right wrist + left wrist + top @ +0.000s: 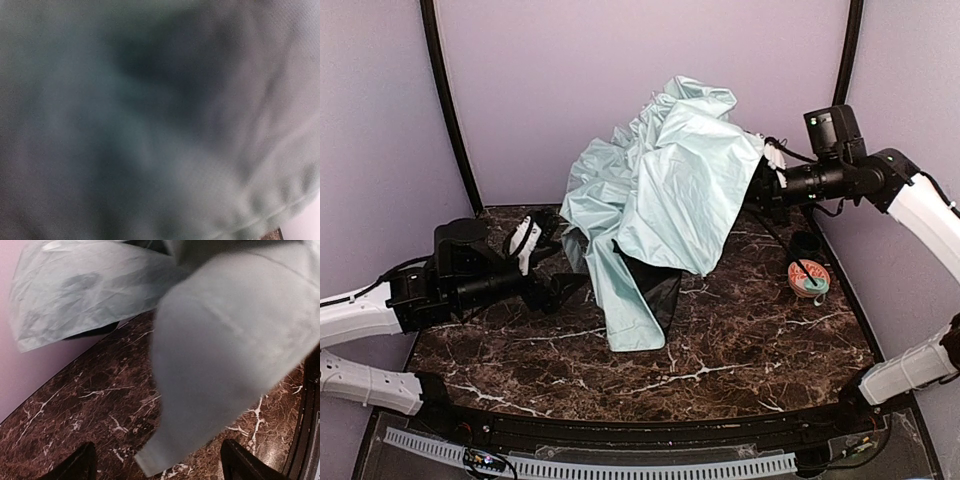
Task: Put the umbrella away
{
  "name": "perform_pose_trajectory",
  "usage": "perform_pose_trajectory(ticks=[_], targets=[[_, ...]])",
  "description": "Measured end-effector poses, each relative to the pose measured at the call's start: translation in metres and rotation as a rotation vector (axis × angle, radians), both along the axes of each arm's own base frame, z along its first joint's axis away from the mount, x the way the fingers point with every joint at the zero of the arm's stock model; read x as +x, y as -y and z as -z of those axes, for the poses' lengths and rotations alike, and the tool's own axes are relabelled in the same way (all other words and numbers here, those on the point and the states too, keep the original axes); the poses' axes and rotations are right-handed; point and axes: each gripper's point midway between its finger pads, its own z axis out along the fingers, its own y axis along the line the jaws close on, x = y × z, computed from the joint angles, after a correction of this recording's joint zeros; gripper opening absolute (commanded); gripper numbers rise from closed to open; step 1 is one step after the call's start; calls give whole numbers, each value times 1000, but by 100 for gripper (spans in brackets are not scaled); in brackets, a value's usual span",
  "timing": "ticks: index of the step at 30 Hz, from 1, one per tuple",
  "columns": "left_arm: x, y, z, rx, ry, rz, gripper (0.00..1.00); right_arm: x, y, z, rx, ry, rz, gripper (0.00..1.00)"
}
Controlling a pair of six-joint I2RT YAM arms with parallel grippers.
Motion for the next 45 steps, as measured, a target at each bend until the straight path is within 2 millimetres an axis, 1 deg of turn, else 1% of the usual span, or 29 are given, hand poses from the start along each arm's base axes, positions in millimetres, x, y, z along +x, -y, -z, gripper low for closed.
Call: perform_pose_trajectory(ticks=[2,3,4,5,6,8,9,11,13,16,19,22,25,28,30,34,35,37,39,41,43,45], targets=[[-9,12,-1,0,13,49,82,-2,0,-2,5,-1,-5,0],[-13,18,-1,-2,17,73,79,-3,0,-2,9,-4,-9,0],[-14,22,-1,-2,22,87,73,-4,-1,-2,12,-7,-13,0],[-14,24,0,-2,24,90,64,-4,-1,-2,14,-11,-15,0],[-13,26,1,-2,25,88,52,-5,-1,-3,17,-14,-17,0],[-11,27,0,-6,33,87,23,-5,-2,-3,21,-21,-18,0],[-10,28,-2,-9,44,87,12,-6,-2,-3,22,-24,-18,0],[-9,27,-6,-19,58,81,0,-6,-2,-3,24,-32,-15,0],[-9,25,-6,-25,66,72,0,-6,-1,-3,25,-37,-12,0],[-13,17,1,-26,71,66,0,-6,0,-6,32,-39,-8,0],[-21,10,7,-47,70,80,0,-4,3,-10,46,-49,1,0],[-32,7,8,-89,76,117,0,2,10,-20,72,-55,31,0],[-41,12,14,-121,68,172,0,5,13,-37,104,-50,62,0],[-46,23,28,-117,39,232,0,7,11,-57,145,-49,66,0],[-45,33,40,-100,17,259,0,4,7,-64,172,-67,45,0],[-38,50,71,-34,-4,286,0,-8,-5,-62,184,-120,-27,0],[-35,53,77,-16,1,289,0,-14,-10,-59,175,-134,-61,0],[-30,56,84,7,20,291,0,-28,-18,-54,152,-151,-124,0],[-21,55,82,3,46,289,0,-44,-24,-45,117,-161,-188,0],[-8,50,77,-15,67,269,0,-59,-27,-37,85,-169,-243,0],[9,42,72,-30,97,238,0,-72,-27,-32,59,-166,-295,0],[22,36,74,-23,116,211,0,-82,-24,-28,40,-161,-332,0]])
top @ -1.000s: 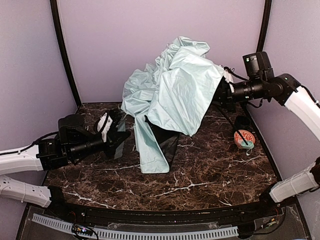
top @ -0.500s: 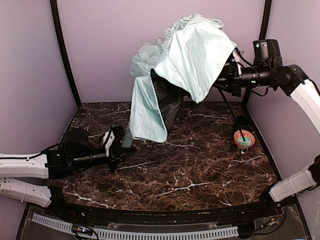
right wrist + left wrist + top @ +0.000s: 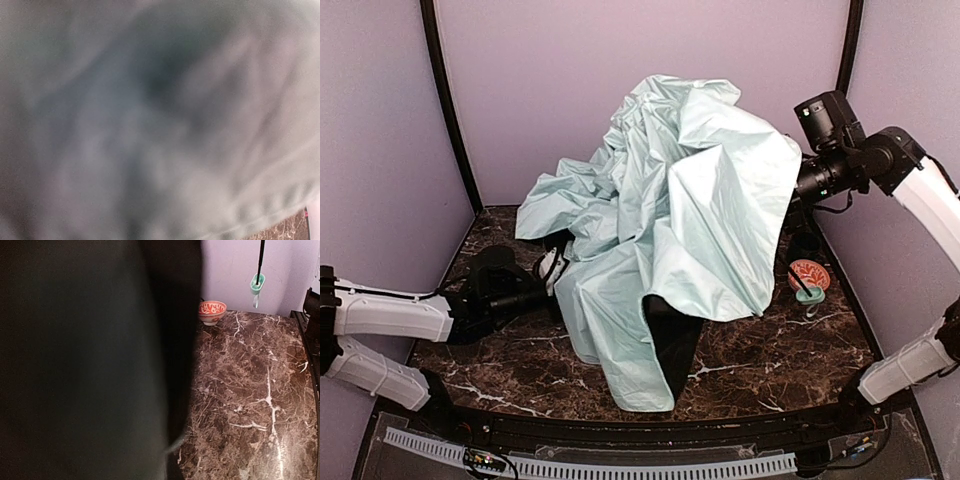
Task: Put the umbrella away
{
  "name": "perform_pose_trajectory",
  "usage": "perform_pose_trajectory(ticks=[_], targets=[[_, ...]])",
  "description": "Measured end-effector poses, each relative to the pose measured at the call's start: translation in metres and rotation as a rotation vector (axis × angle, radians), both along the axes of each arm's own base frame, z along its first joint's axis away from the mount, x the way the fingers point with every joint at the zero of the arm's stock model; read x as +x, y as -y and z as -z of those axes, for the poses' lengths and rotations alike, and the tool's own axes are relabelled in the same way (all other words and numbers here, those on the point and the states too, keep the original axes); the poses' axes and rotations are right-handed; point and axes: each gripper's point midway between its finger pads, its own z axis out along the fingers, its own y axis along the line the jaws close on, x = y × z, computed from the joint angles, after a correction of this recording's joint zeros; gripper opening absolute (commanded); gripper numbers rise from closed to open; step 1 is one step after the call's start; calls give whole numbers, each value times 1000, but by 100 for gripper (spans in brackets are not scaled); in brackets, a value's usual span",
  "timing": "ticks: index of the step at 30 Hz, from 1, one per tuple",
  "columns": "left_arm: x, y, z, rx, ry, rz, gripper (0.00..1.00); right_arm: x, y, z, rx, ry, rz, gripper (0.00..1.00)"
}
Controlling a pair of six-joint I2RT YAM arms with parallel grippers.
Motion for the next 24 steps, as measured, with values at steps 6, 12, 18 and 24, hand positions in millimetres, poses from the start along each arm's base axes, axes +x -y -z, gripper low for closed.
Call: perform_pose_trajectory(ticks=[6,12,18,24], targets=[[27,-1,38,86,7,-29,0,-25,3,19,-46,12,-99,0],[69,8,56,132,52,-71,0,-36,-3,54,-128,-69,-158,0],[111,33,47,127,155,-79,0,-36,-15,99,-224,-189,-175,0],[126,52,59,156,140,-33,0,-17,-18,126,-286,-223,-50,0]])
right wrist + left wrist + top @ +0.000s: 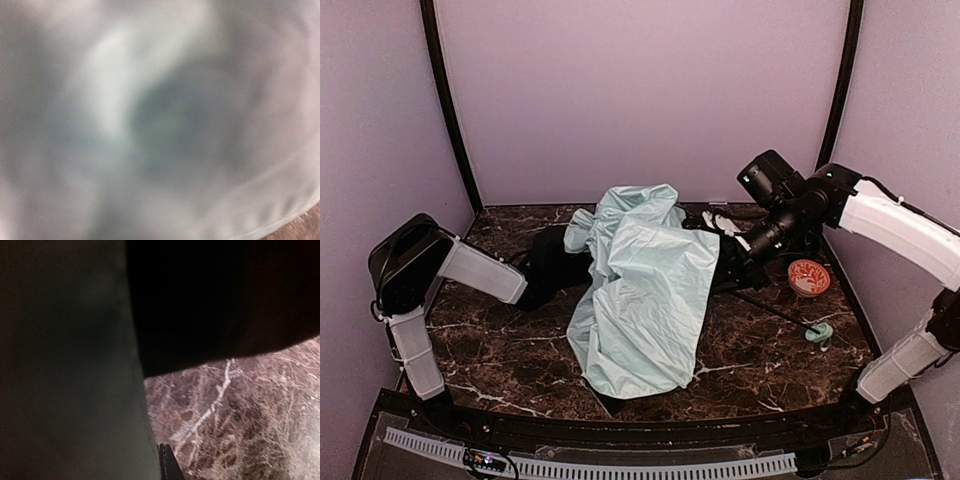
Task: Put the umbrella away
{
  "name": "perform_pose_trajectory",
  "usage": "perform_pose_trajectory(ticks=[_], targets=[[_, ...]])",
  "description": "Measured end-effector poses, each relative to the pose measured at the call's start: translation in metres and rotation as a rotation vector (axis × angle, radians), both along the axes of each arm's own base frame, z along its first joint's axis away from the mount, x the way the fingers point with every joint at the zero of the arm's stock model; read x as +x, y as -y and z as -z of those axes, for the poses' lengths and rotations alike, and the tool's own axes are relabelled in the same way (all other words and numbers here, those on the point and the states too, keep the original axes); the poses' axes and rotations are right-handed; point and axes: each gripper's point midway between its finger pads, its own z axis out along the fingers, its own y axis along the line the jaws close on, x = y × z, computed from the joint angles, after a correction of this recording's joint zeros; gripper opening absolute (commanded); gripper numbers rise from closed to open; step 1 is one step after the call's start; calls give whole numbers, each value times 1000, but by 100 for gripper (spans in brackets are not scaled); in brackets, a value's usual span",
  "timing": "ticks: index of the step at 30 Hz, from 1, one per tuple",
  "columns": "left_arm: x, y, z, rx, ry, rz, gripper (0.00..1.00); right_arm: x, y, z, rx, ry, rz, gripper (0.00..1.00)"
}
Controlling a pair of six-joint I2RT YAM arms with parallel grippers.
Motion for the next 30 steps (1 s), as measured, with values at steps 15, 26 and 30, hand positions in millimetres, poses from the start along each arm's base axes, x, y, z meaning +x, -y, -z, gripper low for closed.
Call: perform_pose_trajectory(ticks=[15,26,30], targets=[[-111,-3,-33,-41,-158,210,0,158,75,-63,131,203,805,0],[-121,-54,-195,-286,87,56,0,128,63,-43,103,138,605,0],[-103,-71,-186,-248,79,-59,0,116,63,-50,123,157,563,0]])
